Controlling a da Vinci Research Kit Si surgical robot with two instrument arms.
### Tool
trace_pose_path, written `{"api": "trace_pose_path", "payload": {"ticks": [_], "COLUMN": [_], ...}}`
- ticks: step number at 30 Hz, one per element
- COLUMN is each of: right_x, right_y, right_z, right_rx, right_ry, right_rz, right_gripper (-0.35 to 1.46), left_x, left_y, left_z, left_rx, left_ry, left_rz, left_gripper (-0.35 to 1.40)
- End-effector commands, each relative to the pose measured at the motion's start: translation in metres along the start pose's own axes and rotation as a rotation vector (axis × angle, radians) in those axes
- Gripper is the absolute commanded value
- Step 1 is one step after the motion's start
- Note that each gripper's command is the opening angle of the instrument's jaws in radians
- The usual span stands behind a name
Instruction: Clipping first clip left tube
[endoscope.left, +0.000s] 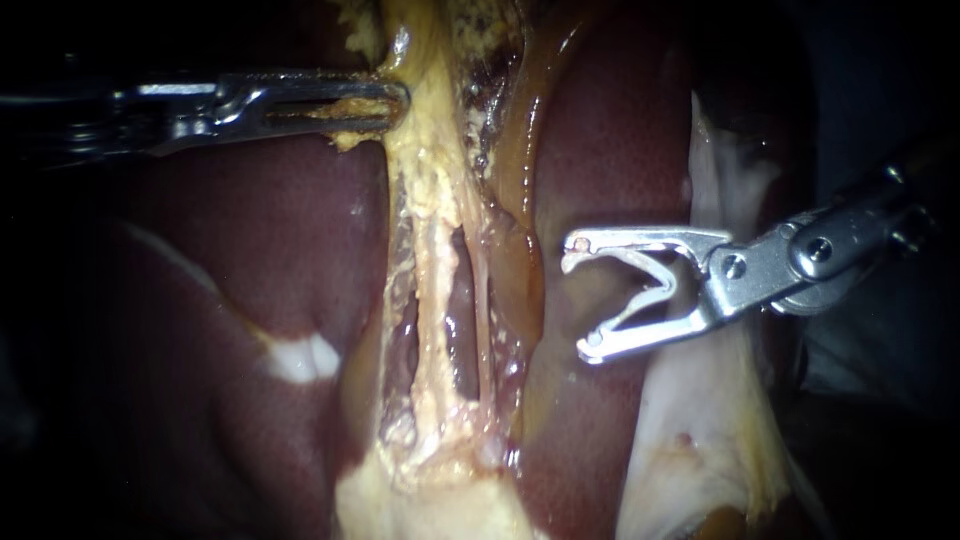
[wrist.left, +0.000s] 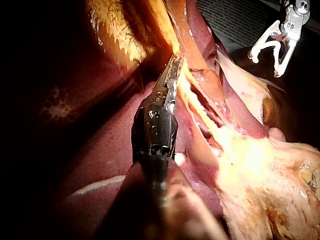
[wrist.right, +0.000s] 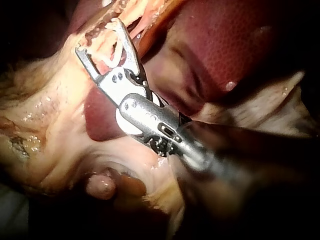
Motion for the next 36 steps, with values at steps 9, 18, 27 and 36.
{"api": "trace_pose_path", "payload": {"ticks": [9,18,27,36], "right_x": [-0.0001,-0.0006,-0.0016,-0.0031], "right_y": [-0.0002,-0.0007,-0.0014,-0.0008], "right_z": [0.0001,0.0014,0.0041,0.0074], "right_rx": [0.000,-0.005,-0.015,-0.036], "right_ry": [0.001,0.003,0.003,0.005], "right_rz": [-0.002,0.051,0.152,0.252], "right_gripper": [0.54,0.55,0.55,0.55], "left_x": [-0.0002,-0.0025,-0.0049,-0.0050], "left_y": [-0.0007,-0.0027,-0.0052,-0.0059], "left_z": [-0.0006,-0.0042,-0.0075,-0.0087], "left_rx": [0.006,0.024,0.040,0.043], "left_ry": [0.002,-0.017,-0.058,-0.066], "left_rz": [0.000,-0.013,0.001,0.000], "left_gripper": [-0.35,-0.35,-0.35,-0.35]}}
